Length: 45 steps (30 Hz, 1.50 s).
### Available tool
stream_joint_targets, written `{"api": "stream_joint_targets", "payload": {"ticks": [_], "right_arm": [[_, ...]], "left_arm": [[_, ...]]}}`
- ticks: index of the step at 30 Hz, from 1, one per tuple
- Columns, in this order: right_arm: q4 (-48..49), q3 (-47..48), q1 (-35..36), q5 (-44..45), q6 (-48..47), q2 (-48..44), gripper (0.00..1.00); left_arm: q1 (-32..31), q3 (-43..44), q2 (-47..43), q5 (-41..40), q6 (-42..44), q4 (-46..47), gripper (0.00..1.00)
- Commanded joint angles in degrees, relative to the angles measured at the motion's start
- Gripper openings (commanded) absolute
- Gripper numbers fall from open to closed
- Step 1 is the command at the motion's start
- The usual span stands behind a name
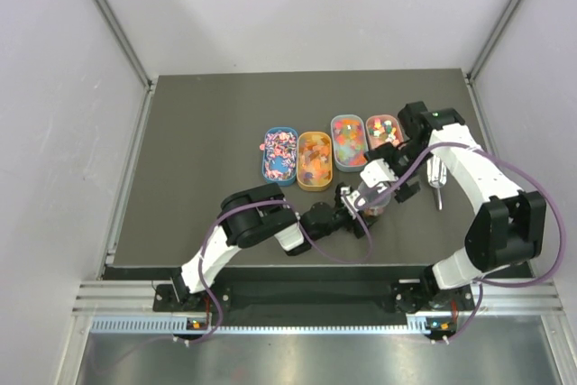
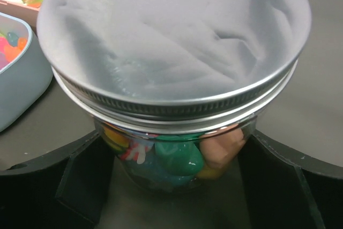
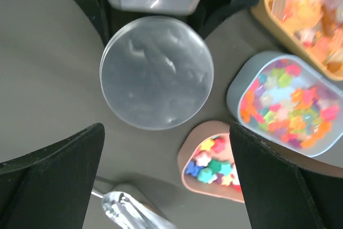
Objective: Pack the candies
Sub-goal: Screw the bottle lid onto the packing bottle.
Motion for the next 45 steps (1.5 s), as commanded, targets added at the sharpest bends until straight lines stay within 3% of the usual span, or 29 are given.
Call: {"api": "stream_joint_targets", "payload": {"ticks": [1, 7, 27, 45], "right_arm": [[-8.6, 0.8, 3.4, -2.5, -13.0, -3.3, 1.0], [-8.5, 2.9, 6.1, -4.3, -8.4, -1.3, 1.0], [-8.4, -2.8, 7.9, 0.7, -6.2, 0.9, 1.0], [-8.1, 0.2, 7.9, 3.6, -2.6, 5.8, 1.0]], "left_arm": [[-1.8, -4.6, 8.2, -0.4, 7.5, -34.9, 0.0], [-1.8, -4.1, 8.6, -0.6, 6.7, -35.2, 0.0], [-1.1, -3.4, 8.7, -0.2, 5.8, -37.0, 0.0], [-1.0, -3.1, 9.0, -0.9, 5.6, -37.3, 0.0]]}}
